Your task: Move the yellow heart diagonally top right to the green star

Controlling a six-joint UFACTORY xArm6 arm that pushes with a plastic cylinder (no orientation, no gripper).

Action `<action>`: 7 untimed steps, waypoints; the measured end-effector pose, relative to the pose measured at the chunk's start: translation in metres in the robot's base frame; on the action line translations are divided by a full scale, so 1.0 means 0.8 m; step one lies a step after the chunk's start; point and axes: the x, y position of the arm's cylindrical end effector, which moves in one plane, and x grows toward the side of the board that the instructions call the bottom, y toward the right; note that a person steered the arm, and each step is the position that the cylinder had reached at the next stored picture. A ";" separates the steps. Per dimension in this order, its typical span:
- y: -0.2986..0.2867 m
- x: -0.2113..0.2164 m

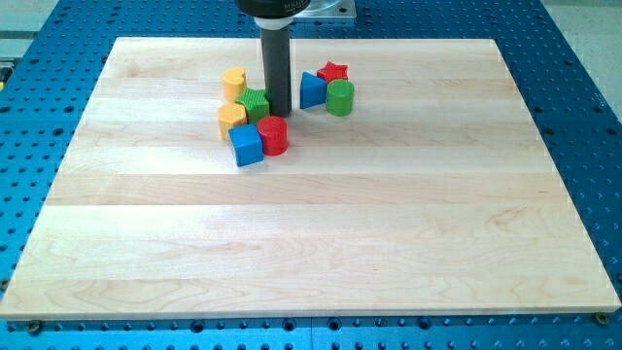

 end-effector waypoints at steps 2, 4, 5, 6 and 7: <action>0.045 -0.002; 0.025 -0.010; -0.018 -0.030; -0.039 -0.104; -0.153 -0.094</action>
